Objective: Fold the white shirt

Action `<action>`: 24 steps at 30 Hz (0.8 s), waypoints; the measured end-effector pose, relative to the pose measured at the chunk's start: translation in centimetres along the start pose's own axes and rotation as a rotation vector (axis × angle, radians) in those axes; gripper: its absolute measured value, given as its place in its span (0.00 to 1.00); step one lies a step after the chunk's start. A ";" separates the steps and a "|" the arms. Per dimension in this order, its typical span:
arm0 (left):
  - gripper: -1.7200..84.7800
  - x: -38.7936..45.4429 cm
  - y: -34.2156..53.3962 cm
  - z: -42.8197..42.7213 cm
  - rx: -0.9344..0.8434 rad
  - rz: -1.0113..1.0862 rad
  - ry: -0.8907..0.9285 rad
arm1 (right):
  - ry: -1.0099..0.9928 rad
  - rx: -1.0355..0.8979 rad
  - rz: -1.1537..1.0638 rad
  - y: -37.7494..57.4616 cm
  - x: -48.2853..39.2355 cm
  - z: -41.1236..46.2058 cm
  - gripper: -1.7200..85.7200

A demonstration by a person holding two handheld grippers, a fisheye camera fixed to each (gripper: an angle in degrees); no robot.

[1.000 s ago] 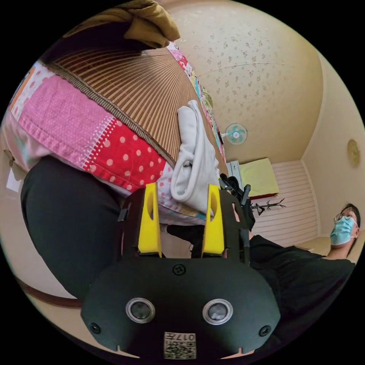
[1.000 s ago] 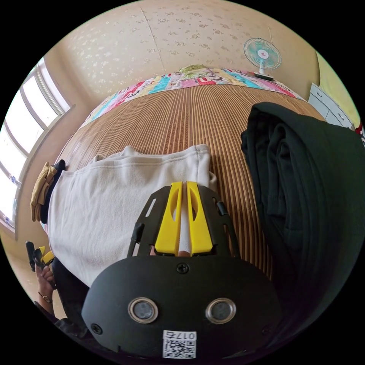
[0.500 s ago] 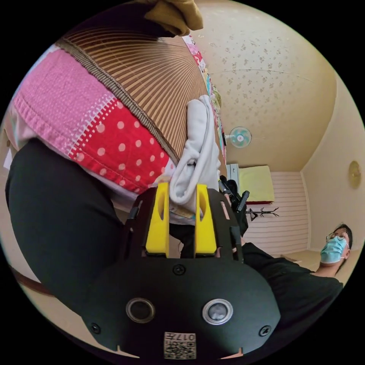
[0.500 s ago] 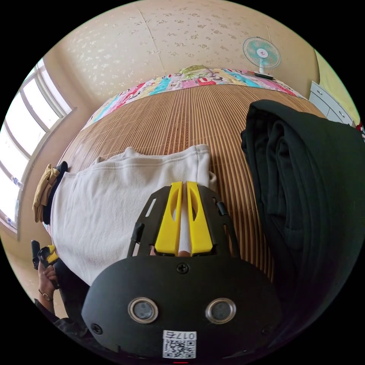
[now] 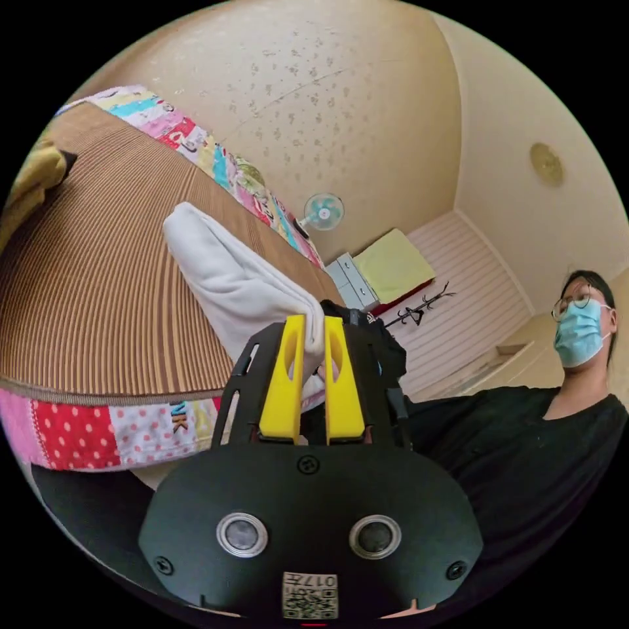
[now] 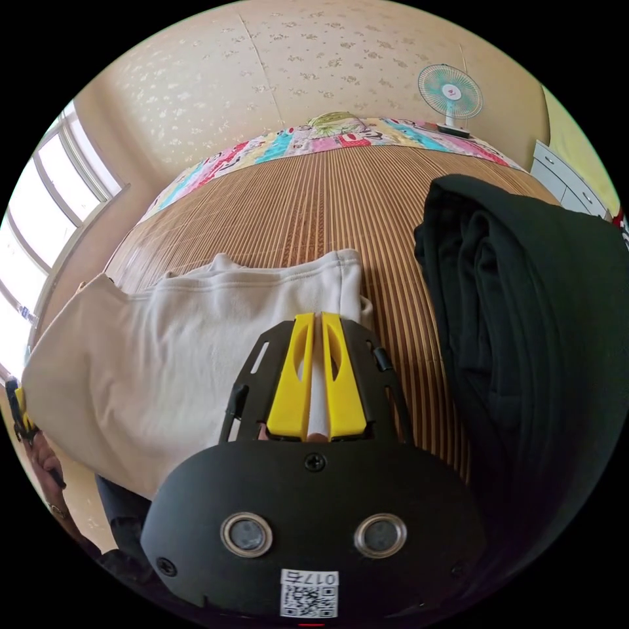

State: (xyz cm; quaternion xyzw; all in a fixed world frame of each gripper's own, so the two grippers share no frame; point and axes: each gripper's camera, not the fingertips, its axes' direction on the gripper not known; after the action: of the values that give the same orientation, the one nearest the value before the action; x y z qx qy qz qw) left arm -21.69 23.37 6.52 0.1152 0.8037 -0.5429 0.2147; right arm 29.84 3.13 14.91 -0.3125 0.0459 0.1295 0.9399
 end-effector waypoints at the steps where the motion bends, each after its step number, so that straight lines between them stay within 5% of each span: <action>1: 0.08 1.6 -0.9 2.5 -0.045 0.079 0.012 | -0.005 -0.004 0.000 -0.1 -0.2 -0.2 0.05; 10: 0.08 7.4 2.0 25.0 -0.375 0.357 0.190 | -0.077 0.206 0.026 1.8 0.8 -14.8 0.05; 16: 0.09 4.8 11.1 38.8 -0.578 0.338 0.117 | -0.008 0.265 0.036 5.6 2.6 -21.3 0.08; 24: 0.16 2.4 16.1 39.0 -0.606 0.272 0.155 | -0.124 0.102 -0.070 8.1 -1.9 -16.3 0.11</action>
State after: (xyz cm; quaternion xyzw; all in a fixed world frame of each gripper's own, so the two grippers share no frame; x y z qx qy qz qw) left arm -8.54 -6.53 -20.28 0.1931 0.9196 -0.2355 0.2480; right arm 25.77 -0.85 -2.51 -0.2569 -0.0169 0.1130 0.9597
